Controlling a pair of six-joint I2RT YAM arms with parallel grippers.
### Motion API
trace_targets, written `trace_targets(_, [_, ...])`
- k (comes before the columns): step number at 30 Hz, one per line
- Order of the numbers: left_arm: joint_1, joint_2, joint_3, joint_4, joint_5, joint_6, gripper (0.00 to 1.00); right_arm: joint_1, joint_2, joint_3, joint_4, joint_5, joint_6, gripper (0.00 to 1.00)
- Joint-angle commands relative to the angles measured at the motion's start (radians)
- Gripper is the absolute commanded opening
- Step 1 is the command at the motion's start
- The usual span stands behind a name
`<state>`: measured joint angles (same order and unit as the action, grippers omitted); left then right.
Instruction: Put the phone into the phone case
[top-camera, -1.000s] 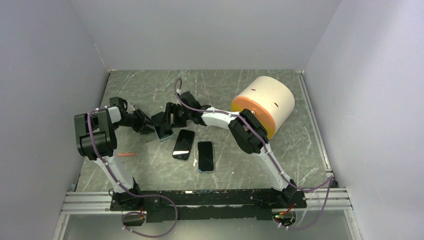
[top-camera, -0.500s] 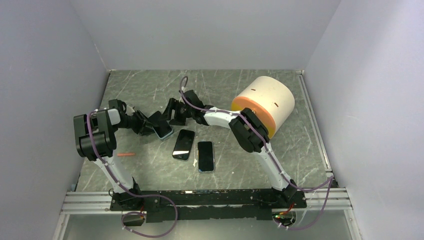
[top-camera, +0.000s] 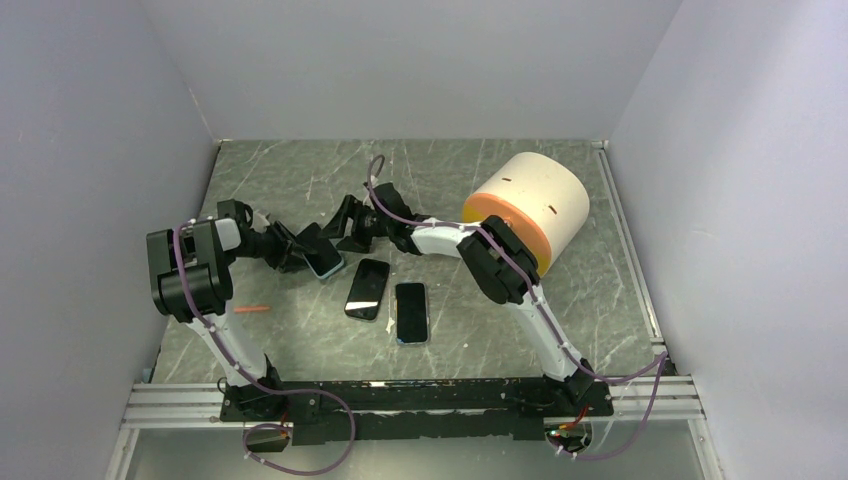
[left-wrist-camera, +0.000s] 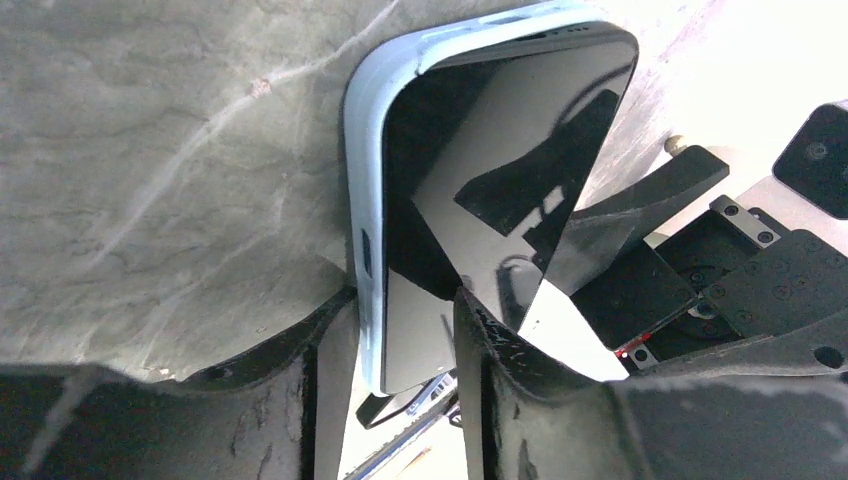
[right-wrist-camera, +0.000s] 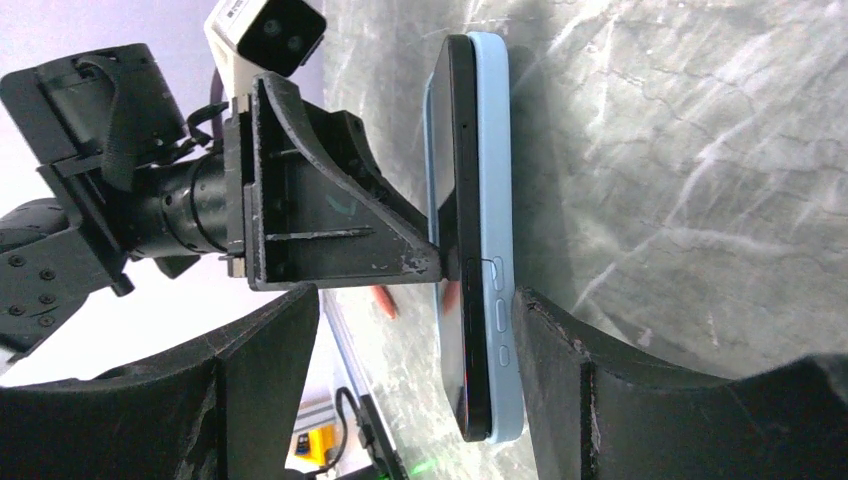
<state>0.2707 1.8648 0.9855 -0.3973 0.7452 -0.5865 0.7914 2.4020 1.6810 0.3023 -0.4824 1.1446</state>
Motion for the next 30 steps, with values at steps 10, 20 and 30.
trace_targets(10, [-0.026,-0.045,-0.008,-0.04,0.023,0.024,0.51,0.05,-0.03,0.008,0.16,-0.135,0.1,0.72])
trace_targets(20, [-0.027,-0.058,-0.021,-0.032,0.036,0.02,0.52,0.055,-0.018,0.018,0.16,-0.142,0.123,0.71])
trace_targets(30, [-0.028,-0.081,-0.047,-0.027,0.041,0.021,0.52,0.066,-0.014,0.046,0.082,-0.133,0.085,0.68])
